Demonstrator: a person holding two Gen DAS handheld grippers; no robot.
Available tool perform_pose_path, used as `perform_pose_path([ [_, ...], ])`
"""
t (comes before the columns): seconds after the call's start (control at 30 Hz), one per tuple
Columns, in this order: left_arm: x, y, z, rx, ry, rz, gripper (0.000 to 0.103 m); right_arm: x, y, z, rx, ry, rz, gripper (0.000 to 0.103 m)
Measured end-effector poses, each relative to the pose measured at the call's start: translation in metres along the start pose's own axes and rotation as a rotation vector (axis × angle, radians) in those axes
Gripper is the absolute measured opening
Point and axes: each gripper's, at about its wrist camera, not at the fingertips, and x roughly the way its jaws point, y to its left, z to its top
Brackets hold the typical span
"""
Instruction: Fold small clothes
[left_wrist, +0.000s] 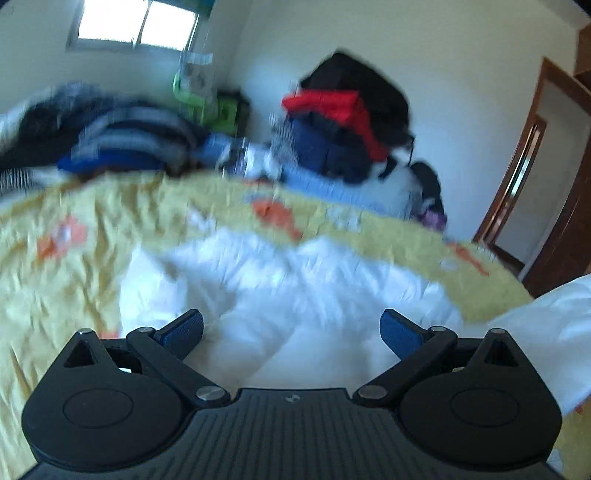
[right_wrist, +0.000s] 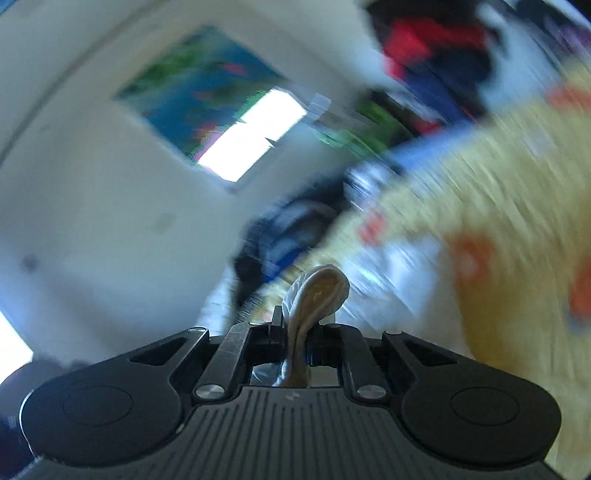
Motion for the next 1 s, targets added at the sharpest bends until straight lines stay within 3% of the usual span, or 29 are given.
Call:
perform_pose_path([
  [0.07,0.015,0.007,-0.013,0.012,0.082,0.042,0.103,0.009,-0.027,-0.011,0.039,0.055,-0.073,0.013],
  [0.17,0.031,0.015,-0.032,0.088,0.137,0.123,0.103,0.029,-0.072,-0.042,0.126,0.176,-0.206,0.015],
  [0.23,0.038,0.018,-0.044,0.134,0.142,0.169,0.103,0.036,-0.091,-0.059,0.160,0.213,-0.232,0.015],
  [0.33,0.044,0.024,-0.050,0.159,0.136,0.194,0.103,0.047,-0.096,-0.069,0.096,0.245,-0.286,0.015],
  [0.47,0.052,0.027,-0.042,0.170,0.157,0.214,0.103,0.061,-0.094,-0.075,0.082,0.285,-0.302,0.015],
  [0.67,0.070,0.027,-0.027,0.188,0.210,0.204,0.103,0.051,-0.085,-0.054,0.037,0.239,-0.299,0.014],
  [0.8,0.068,0.025,-0.033,0.180,0.181,0.210,0.103,0.057,-0.105,-0.074,0.061,0.303,-0.359,0.014],
  [1.0,0.070,0.028,-0.036,0.167,0.171,0.211,0.103,0.065,-0.096,-0.077,0.002,0.305,-0.386,0.014],
])
